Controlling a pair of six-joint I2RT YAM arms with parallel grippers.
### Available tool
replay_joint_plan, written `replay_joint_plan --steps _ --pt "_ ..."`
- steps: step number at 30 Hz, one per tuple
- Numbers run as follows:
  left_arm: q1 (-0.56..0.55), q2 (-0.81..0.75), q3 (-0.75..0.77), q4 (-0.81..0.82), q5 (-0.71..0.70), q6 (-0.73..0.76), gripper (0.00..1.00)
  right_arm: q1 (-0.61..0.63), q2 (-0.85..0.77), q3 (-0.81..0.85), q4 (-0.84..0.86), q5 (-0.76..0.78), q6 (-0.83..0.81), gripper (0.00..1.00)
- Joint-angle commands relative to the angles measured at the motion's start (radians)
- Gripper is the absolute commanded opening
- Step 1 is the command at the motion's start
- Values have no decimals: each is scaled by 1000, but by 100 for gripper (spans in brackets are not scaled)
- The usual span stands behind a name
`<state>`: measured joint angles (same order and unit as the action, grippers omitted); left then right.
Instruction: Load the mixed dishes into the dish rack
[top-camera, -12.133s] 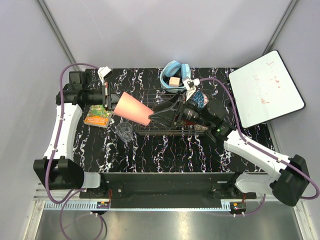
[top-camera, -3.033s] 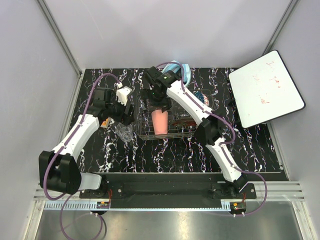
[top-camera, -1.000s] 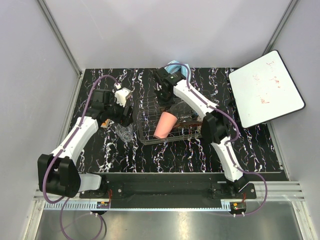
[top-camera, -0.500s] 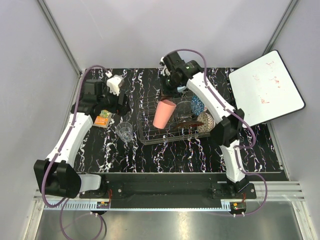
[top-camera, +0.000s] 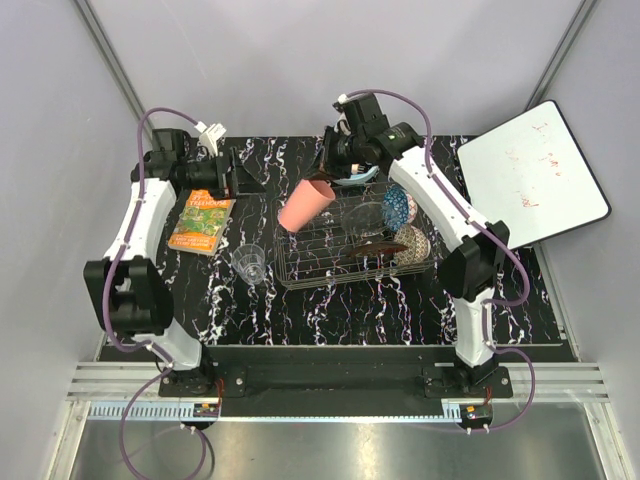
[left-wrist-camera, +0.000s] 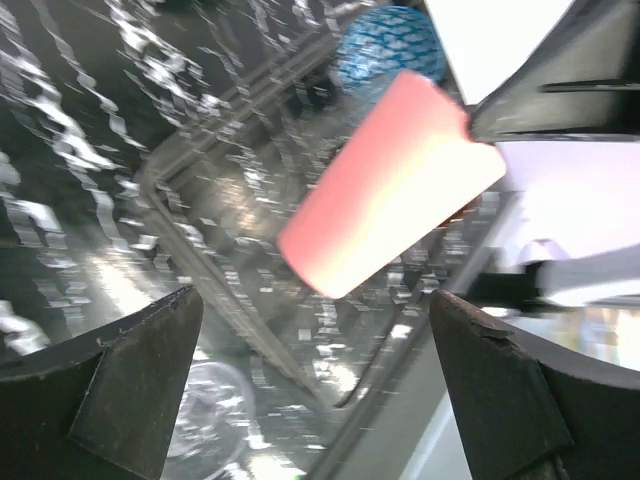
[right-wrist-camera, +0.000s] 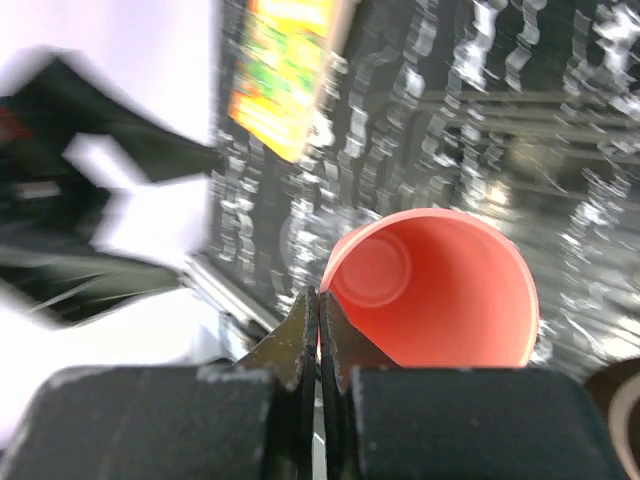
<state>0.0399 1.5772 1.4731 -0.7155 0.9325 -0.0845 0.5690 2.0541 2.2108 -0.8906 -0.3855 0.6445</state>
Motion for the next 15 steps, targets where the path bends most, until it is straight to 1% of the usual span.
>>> replay_joint_plan --steps 1,4,6,9,11,15 --pt "20 47 43 -7 293 -129 99 -12 -118 50 182 -76 132 0" --pt "28 56 18 71 373 -213 99 -26 -135 87 191 -90 165 0" --pt "31 53 3 105 393 -259 99 -31 -143 92 203 -102 188 0" --pt "34 35 -28 201 440 -328 99 -37 -144 84 226 -131 221 0" --pt "35 23 -54 275 471 -381 99 -47 -147 55 267 -150 254 0" --pt "35 12 -68 332 489 -423 99 -64 -166 -14 355 -174 316 0"
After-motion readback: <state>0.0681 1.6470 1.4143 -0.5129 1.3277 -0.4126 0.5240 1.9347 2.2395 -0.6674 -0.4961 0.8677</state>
